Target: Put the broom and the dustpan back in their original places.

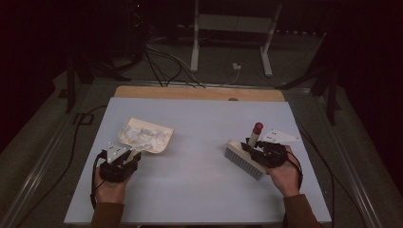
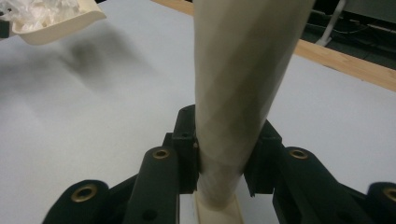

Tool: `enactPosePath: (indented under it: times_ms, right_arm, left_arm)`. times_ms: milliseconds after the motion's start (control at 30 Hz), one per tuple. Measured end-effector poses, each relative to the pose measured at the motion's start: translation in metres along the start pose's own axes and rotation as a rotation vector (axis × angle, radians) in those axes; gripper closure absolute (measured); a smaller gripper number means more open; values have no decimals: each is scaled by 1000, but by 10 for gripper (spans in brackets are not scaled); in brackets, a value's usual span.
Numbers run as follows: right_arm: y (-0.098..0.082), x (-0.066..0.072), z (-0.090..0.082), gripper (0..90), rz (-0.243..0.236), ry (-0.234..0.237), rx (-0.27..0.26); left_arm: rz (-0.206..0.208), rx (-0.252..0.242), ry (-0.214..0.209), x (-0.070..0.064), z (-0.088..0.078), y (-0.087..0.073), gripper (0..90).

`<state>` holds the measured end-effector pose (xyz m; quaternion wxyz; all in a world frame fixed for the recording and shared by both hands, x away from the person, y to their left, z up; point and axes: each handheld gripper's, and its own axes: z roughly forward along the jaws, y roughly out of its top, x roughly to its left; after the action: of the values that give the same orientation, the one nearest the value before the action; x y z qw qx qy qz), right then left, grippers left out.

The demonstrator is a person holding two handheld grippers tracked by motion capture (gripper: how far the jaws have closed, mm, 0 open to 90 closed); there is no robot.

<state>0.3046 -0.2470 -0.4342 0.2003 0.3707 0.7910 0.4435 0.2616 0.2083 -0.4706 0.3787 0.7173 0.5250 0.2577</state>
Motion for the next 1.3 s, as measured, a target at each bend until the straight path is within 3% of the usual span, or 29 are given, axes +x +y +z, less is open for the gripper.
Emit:
enactPosePath:
  times_ms: [233, 533, 867, 1133, 1300]
  right_arm:
    - [1, -2, -3, 702, -30, 25, 19]
    - [2, -9, -24, 702, -114, 93, 51]
    - [-3, -26, -48, 702, -114, 224, 77]
    - [-9, -41, -68, 703, -83, 262, 71]
    - [-13, -44, -76, 703, -89, 337, 90]
  left_arm:
    - [22, -4, 2, -2, -2, 0, 669]
    - [26, 1, 6, -1, -4, -1, 668]
    - [23, 0, 16, 0, -4, -2, 668]
    - [20, -1, 16, -1, -5, -3, 668]
    - [22, 4, 16, -1, -5, -4, 668]
